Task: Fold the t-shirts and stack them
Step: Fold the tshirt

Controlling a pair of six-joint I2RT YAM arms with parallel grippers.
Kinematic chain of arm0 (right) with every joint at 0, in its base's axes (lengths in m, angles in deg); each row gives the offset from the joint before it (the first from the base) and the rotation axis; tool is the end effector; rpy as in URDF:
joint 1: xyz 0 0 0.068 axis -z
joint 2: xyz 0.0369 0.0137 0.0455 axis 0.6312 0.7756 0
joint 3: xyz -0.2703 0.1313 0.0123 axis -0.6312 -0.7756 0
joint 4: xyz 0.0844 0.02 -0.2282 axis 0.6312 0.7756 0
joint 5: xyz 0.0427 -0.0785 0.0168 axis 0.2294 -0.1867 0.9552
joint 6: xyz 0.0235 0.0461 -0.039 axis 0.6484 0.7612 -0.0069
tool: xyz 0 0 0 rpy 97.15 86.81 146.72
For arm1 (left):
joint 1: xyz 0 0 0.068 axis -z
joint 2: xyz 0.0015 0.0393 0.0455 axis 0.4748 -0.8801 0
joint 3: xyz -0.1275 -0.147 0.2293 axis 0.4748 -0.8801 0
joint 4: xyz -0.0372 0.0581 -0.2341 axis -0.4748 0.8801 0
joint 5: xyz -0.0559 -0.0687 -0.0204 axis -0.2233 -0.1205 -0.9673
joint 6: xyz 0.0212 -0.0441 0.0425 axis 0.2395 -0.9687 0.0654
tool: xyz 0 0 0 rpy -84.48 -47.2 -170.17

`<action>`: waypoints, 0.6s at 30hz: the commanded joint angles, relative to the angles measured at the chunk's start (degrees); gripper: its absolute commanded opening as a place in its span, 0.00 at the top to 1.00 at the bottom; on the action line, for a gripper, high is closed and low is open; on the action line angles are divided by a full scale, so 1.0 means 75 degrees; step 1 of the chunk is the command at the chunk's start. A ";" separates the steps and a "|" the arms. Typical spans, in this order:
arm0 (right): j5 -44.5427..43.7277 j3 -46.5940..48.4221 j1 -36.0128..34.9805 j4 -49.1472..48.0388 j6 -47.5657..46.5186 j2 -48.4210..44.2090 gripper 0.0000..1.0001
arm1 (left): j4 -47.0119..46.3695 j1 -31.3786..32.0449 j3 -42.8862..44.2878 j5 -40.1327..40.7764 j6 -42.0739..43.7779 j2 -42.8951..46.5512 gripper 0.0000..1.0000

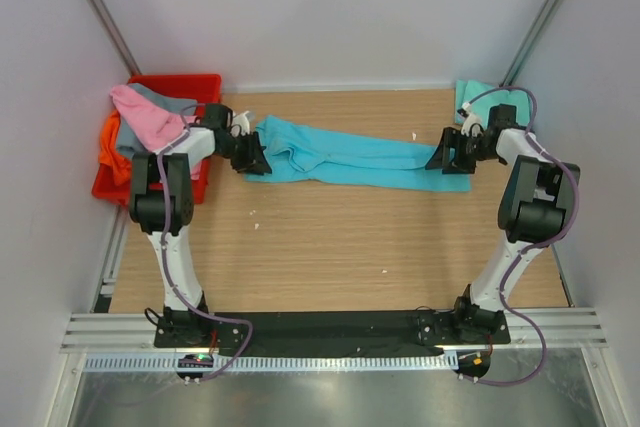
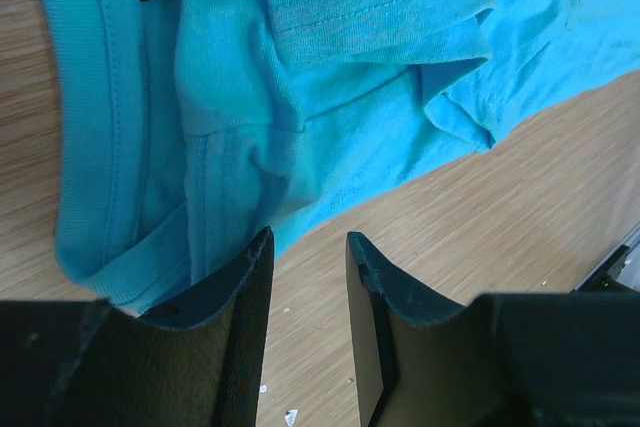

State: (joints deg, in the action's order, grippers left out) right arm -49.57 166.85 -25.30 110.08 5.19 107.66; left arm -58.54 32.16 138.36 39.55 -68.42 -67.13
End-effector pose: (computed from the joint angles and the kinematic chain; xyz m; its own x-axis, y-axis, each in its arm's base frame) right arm 0.3822 -0.0613 0.2119 -0.8836 0.0948 -0.4586 -0.1808 0.8344 0.5207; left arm 0.4263 -0.0580 0.1858 -0.9455 -0.1000 -0.3100 0.1131 0.7917 -0.6003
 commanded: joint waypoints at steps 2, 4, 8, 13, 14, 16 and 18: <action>-0.0196 0.0302 0.0076 -0.0605 0.0253 -0.0145 0.29 | -0.0165 -0.0133 0.0002 0.0061 0.0061 0.0216 0.64; -0.0371 0.0302 0.0076 -0.0804 0.0334 0.0055 0.29 | -0.0176 -0.0145 -0.0021 0.0061 0.0049 0.0193 0.64; -0.0712 0.0302 0.0087 -0.1262 0.0464 0.0734 0.29 | -0.0223 -0.0145 -0.0057 0.0061 0.0049 0.0158 0.64; -0.0935 0.0081 0.0087 -0.1099 0.0277 0.1204 0.29 | -0.0235 -0.0157 -0.0255 0.0073 0.0049 0.0239 0.64; -0.0923 -0.0152 0.0087 -0.1087 0.0195 0.1158 0.29 | -0.0177 -0.0157 -0.0383 0.0085 0.0095 0.0286 0.64; -0.0935 -0.0376 0.0099 -0.1087 0.0136 0.1018 0.29 | 0.0022 -0.0145 -0.0455 0.0213 0.0212 0.0357 0.64; -0.0900 -0.0599 0.0122 -0.0958 0.0054 0.0947 0.29 | 0.0280 -0.0145 -0.0630 0.0249 0.0435 0.0509 0.64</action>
State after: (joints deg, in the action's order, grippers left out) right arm -52.01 166.63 -24.42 99.77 7.88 113.21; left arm -58.78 31.37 135.22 40.22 -68.02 -67.07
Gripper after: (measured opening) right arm 0.709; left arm 0.358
